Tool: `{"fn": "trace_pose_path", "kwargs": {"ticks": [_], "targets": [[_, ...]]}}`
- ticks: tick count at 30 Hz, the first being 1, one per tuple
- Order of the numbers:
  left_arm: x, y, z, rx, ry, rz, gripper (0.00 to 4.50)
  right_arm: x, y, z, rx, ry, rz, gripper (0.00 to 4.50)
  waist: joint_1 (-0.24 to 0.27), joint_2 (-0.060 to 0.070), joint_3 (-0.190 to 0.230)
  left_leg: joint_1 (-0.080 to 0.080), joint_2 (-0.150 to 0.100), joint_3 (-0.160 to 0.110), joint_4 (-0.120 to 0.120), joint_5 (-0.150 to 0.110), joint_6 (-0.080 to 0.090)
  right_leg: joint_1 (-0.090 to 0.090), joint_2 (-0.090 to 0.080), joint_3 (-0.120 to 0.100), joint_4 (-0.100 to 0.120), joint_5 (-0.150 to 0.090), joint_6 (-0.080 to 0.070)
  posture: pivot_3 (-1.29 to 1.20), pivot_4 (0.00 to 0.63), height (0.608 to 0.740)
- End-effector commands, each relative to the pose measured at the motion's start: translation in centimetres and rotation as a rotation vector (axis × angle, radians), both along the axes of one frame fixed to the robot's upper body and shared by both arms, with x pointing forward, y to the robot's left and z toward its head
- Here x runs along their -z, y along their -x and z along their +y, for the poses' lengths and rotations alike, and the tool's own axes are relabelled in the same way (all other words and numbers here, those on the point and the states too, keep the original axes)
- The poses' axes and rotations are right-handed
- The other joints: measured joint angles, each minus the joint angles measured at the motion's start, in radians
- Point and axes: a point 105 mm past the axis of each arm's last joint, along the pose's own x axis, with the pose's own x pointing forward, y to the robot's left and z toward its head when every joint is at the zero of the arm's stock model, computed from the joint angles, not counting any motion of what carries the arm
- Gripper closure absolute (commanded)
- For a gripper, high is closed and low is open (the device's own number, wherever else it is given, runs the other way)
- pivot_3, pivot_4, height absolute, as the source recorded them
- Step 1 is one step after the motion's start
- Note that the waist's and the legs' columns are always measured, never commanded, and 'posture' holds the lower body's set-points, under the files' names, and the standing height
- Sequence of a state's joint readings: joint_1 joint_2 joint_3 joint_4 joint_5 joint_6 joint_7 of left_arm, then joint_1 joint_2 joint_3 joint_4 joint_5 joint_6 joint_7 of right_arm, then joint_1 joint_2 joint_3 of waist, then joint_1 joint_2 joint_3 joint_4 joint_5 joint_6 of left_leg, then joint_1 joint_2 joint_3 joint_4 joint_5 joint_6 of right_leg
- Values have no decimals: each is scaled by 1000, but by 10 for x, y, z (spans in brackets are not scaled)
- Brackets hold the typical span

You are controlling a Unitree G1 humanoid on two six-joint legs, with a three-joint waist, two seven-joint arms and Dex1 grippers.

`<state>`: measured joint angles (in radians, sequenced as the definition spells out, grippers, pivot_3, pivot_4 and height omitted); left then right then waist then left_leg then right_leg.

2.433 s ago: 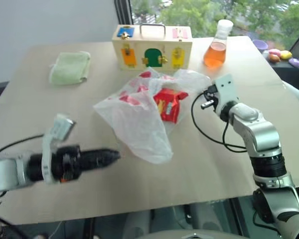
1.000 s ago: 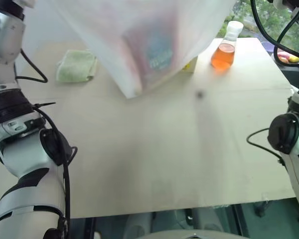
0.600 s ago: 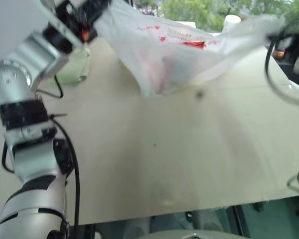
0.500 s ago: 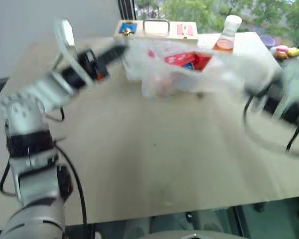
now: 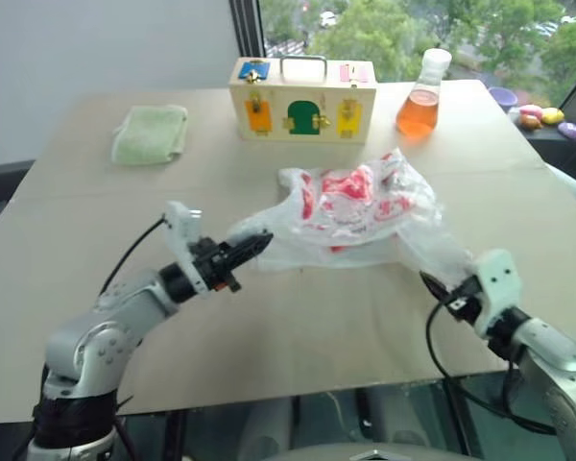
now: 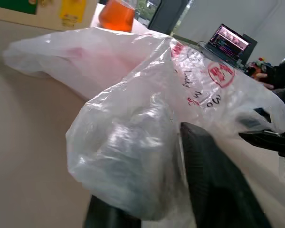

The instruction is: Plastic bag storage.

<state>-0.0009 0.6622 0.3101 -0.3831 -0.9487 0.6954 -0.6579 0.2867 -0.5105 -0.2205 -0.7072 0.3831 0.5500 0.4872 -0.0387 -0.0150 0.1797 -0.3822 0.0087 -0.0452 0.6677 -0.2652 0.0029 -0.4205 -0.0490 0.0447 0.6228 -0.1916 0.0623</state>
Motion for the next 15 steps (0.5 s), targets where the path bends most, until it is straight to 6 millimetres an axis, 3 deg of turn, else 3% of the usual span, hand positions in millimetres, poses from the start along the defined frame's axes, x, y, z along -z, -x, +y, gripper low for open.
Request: {"fn": "trace_pose_path", "kwargs": {"ticks": [1, 2, 3, 6, 10, 15], "targets": [[4, 12, 22, -41, -97, -38, 1454, -25, 19, -5, -69, -9, -65, 373, 1, 0, 0, 0, 0, 0, 0, -3, 0, -2, 0, 1, 3, -3, -1, 0, 150, 740], [11, 16, 29, -57, -131, -28, 1020, -25, 24, -10, -70, -9, -50, 5, 2, 0, 0, 0, 0, 0, -1, -4, 1, -2, 0, 1, 4, -4, -1, 0, 150, 740], [16, 19, 35, -75, -161, -26, 582, -25, 29, -17, -65, -11, -35, 0, 4, 0, 0, -1, 0, 0, -2, -5, 1, -3, 0, 0, 4, -5, -2, 0, 150, 740], [26, 31, 39, -52, -218, -12, 582, -22, 42, -38, -44, -11, 17, 0, 13, -1, 0, -1, 0, 1, -2, -7, 2, -3, 0, 0, 3, -7, -2, 0, 150, 740], [32, 46, 26, 35, -295, -50, 582, -18, 53, -61, -37, -13, 68, 0, 23, -3, -1, 0, 0, 5, 1, -8, 2, -2, -1, 2, 2, -13, 0, 0, 150, 740], [38, 58, 1, 136, -306, -72, 582, -20, 40, -105, 69, 95, 45, 0, 23, -6, -3, 3, 2, 9, 3, -8, 2, 0, -1, 5, 3, -13, 0, 0, 150, 740]]}}
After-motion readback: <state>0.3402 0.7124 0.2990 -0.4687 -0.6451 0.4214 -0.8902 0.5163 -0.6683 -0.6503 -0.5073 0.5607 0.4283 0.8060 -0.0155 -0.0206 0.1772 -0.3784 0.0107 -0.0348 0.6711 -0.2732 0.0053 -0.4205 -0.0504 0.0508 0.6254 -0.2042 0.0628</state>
